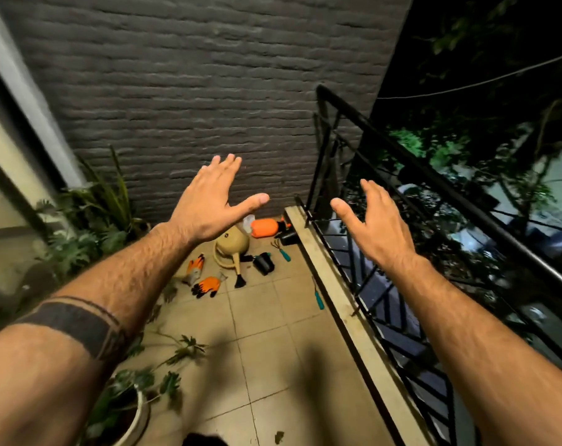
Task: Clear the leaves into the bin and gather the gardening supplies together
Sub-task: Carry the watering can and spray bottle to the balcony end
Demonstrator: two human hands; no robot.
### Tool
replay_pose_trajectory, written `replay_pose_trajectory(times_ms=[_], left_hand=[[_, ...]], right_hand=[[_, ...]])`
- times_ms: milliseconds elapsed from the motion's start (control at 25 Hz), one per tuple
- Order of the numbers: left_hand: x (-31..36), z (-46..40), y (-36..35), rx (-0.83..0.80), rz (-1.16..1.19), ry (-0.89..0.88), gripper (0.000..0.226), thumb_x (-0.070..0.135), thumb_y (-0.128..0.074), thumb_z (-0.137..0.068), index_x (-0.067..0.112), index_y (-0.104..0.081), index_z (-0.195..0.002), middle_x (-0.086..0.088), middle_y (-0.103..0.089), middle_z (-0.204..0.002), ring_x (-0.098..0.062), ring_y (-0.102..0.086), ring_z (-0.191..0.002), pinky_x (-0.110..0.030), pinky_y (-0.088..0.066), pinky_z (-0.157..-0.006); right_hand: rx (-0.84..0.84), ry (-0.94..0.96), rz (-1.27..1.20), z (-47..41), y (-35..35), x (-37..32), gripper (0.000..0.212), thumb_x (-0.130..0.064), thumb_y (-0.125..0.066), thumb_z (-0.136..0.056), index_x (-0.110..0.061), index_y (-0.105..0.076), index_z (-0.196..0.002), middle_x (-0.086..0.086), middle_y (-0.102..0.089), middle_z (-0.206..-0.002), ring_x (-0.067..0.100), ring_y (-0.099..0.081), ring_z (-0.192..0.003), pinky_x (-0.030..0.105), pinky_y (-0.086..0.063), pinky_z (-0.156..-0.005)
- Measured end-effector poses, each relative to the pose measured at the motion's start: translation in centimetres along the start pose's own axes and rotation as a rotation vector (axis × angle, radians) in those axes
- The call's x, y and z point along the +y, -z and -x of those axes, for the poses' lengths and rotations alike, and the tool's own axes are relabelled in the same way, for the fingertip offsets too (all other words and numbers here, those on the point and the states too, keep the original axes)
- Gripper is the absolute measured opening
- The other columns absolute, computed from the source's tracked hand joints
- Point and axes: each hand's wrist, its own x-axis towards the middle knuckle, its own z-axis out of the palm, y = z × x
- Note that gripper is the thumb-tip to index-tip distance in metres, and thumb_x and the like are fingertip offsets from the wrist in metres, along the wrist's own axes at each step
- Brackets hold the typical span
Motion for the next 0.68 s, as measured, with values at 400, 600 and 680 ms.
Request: replay_pose_trajectory(times_ms=[400, 600, 680], left_hand=[[-7.3, -3.0, -0.8, -0.015, -0.057, 0.213, 0.113, 0.091, -0.023, -0.077, 0.014, -0.019, -0.161, -0.006, -0.016, -0.168, -0.021, -0.008, -0.156, -0.041, -0.007, -0.127], [-10.7, -8.5, -2.0, -0.044, -0.059, 0.201, 0.111, 0.089, -0.026, -0.080, 0.014, -0.018, -0.161, -0.006, -0.016, -0.168, -0.020, -0.008, -0.156, -0.040, -0.007, -0.127], [-10.9, -9.8, -2.6, -0.059, -0.060, 0.213, 0.109, 0.088, -0.028, -0.081, 0.014, -0.019, -0.161, -0.006, -0.016, -0.168, -0.020, -0.008, -0.156, -0.041, -0.007, -0.127]], right_hand=[[-0.086, 0.115, -0.081, -9.6, -6.6, -3.7, 0.094, -0.079, -0.038, -0.092, -0.014, -0.026, -0.159, 0.006, -0.027, -0.165, 0.021, -0.025, -0.152, 0.046, -0.026, -0.122], [-0.061, 0.086, -0.097, -16.0, -9.5, -4.0, 0.092, -0.078, -0.039, -0.092, -0.015, -0.029, -0.158, 0.006, -0.032, -0.163, 0.022, -0.030, -0.149, 0.048, -0.032, -0.119], [-0.089, 0.089, -0.085, -18.0, -10.3, -3.5, 0.092, -0.078, -0.039, -0.092, -0.013, -0.028, -0.158, 0.007, -0.030, -0.163, 0.023, -0.029, -0.150, 0.048, -0.031, -0.119]])
